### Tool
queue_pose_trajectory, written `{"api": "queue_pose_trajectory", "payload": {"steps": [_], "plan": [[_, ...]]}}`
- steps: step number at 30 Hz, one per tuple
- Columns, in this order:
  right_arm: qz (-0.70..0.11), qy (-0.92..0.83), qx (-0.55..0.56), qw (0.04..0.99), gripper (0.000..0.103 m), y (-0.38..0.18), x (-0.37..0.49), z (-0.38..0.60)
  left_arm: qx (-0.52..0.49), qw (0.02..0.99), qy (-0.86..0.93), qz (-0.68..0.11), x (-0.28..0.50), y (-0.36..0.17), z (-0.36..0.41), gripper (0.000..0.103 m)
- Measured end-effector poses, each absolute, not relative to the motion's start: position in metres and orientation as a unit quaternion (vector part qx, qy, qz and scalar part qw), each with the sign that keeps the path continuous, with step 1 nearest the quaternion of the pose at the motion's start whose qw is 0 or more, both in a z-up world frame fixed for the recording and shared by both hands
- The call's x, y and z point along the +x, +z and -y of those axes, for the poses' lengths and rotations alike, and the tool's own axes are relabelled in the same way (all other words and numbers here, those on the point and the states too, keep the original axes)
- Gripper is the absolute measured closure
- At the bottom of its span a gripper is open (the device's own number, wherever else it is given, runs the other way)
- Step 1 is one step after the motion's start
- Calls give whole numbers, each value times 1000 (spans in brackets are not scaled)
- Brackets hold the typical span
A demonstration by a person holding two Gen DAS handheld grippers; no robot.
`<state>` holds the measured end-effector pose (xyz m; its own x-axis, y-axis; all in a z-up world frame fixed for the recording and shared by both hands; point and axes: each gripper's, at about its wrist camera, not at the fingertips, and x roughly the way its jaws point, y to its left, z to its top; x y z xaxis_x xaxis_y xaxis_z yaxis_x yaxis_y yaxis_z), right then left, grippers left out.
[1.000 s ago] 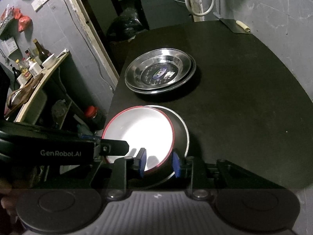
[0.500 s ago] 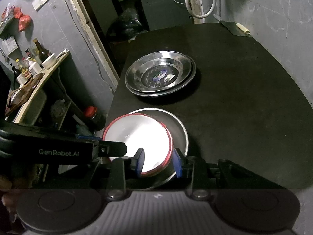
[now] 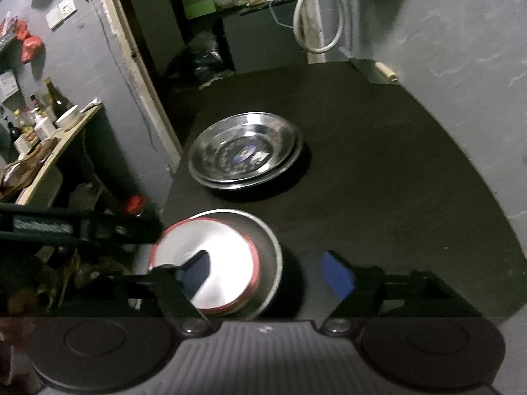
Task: Organize plates and bowls
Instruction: 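Open the left gripper to release the bowl and withdraw both tools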
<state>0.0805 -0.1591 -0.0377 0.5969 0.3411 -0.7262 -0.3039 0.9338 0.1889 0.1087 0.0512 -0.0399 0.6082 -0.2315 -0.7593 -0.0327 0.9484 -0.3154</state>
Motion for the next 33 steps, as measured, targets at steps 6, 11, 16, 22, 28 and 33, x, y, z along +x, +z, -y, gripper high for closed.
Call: {"api": "queue_pose_trajectory", "payload": {"steps": [6,11,16,22,28,33], "plan": [[-423,130,10,897,0,-43,89,170,-154,874,-4,-461,107,-52,-72,2],[-455,105,-2,884,0,-52,100,176,-149,866,13,-476,102,-61,-76,1],[-469,128,-22,874,0,-53,107,173,-146,860,16,-488,105,-68,-74,1],[-496,149,-76,852,0,-57,115,160,-126,858,30,-497,113,-75,-63,1],[-512,165,-113,835,0,-63,125,151,-107,857,39,-502,119,-78,-54,1],[-520,178,-131,825,0,-66,132,147,-90,855,49,-508,124,-83,-50,1]]}}
